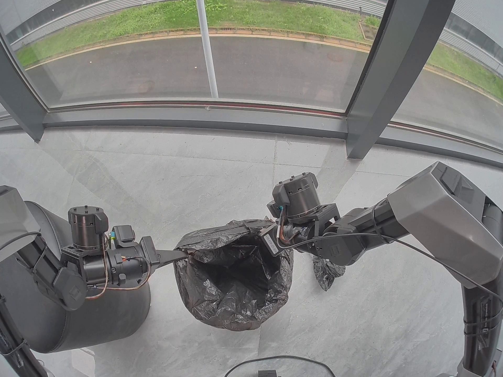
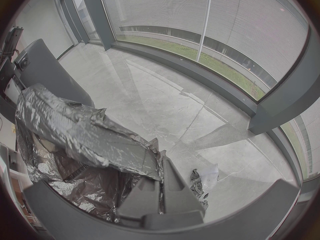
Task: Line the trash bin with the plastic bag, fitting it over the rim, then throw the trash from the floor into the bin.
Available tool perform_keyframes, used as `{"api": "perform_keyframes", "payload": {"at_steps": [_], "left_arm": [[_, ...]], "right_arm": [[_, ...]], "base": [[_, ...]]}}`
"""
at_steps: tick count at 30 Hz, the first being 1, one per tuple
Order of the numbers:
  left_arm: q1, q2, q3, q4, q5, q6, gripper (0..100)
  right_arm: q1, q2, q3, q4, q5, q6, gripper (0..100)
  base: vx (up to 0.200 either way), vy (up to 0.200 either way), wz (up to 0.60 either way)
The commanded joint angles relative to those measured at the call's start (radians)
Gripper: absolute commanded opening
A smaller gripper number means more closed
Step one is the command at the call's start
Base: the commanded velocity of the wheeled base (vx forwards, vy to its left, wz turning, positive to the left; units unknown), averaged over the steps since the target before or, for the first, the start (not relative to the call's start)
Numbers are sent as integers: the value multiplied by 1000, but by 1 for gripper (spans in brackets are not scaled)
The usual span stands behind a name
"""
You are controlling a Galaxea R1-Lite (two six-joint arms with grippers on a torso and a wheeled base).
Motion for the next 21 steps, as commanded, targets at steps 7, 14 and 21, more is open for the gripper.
{"api": "perform_keyframes", "payload": {"at_steps": [7, 14, 21], "left_arm": [[51, 144, -133, -1, -1, 3, 0], [61, 181, -167, -1, -1, 4, 0], [84, 230, -196, -1, -1, 6, 0]], "right_arm": [[-11, 59, -8, -134, 3, -2, 0], [-11, 85, -16, -159, 3, -2, 0], [-12, 98, -13, -205, 3, -2, 0]], "base": [[0, 0, 0], [0, 0, 0], [0, 0, 0]]}}
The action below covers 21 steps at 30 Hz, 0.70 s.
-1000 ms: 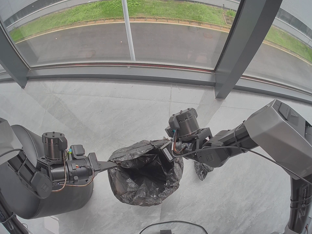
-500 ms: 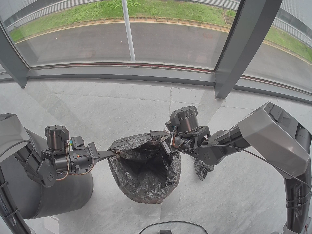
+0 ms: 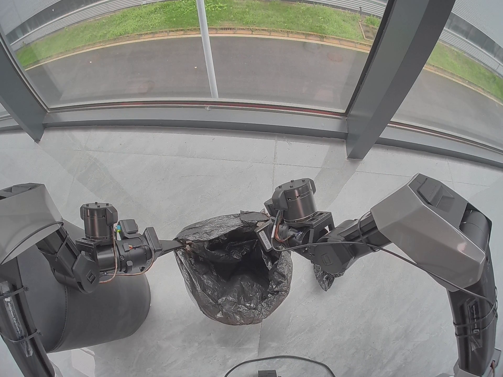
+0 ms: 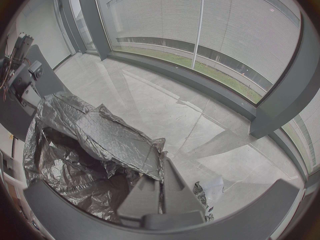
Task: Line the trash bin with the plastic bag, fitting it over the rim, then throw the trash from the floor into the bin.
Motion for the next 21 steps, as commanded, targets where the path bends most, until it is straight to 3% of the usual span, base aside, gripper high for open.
{"api": "perform_keyframes", "payload": {"at_steps": [1, 21], "left_arm": [[14, 45, -21, 1, 0, 0, 0], [15, 95, -88, 3, 8, 0, 0]], "right_arm": [[0, 15, 4, -16, 2, 0, 0], [-11, 35, -20, -19, 0, 1, 0]], "base": [[0, 0, 0], [0, 0, 0]]}}
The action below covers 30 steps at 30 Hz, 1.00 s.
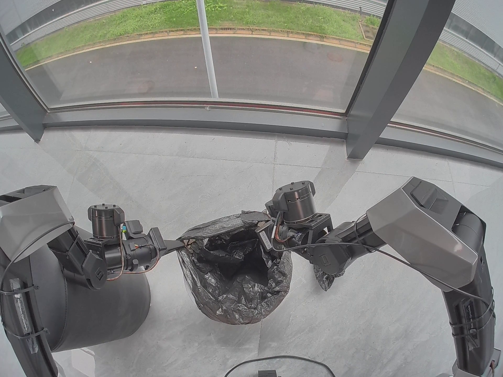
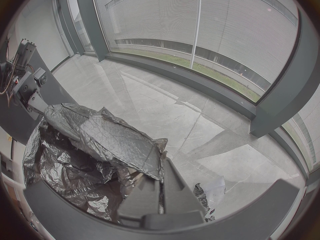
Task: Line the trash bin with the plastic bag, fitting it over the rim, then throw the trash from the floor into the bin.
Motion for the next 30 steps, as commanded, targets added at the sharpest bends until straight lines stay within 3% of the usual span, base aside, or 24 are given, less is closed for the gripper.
{"api": "perform_keyframes", "payload": {"at_steps": [1, 5, 6, 10, 11, 30], "left_arm": [[1, 4, -13, 2, -1, -1, 0], [1, 4, -13, 3, 2, -2, 0], [0, 3, -13, 5, 2, -2, 100], [0, 1, -13, 5, 0, -1, 100], [-2, 0, -11, 3, 0, 1, 100], [-5, -9, 1, -1, 3, 15, 100]], "right_arm": [[0, 2, 0, 0, 0, -1, 0], [2, 2, 0, 0, 0, -1, 0], [2, 2, 0, 0, 0, -1, 0], [0, 2, 0, 0, 0, -1, 0], [2, 2, 0, 0, 0, -1, 100], [0, -12, -2, -51, -2, 1, 100]], "base": [[0, 0, 0], [0, 0, 0], [0, 0, 0], [0, 0, 0], [0, 0, 0], [0, 0, 0]]}}
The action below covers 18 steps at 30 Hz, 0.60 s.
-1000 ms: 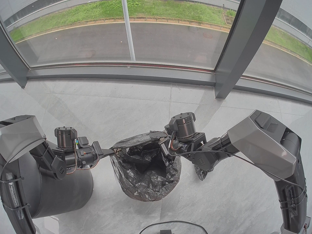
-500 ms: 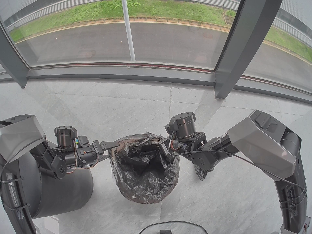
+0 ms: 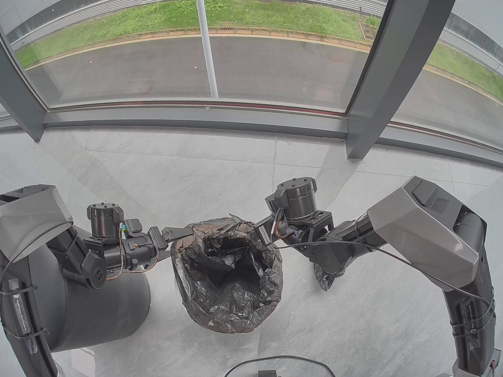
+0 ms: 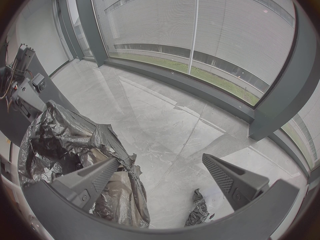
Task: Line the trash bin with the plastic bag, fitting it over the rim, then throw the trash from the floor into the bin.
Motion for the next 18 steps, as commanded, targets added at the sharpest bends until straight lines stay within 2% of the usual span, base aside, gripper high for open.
{"api": "perform_keyframes", "payload": {"at_steps": [1, 18], "left_arm": [[3, 7, -6, 0, 2, 0, 100], [42, 140, -95, -25, 77, 57, 100]], "right_arm": [[1, -18, 0, -1, -1, 0, 100], [4, -87, 64, -10, -1, 7, 100]], "base": [[0, 0, 0], [0, 0, 0]]}}
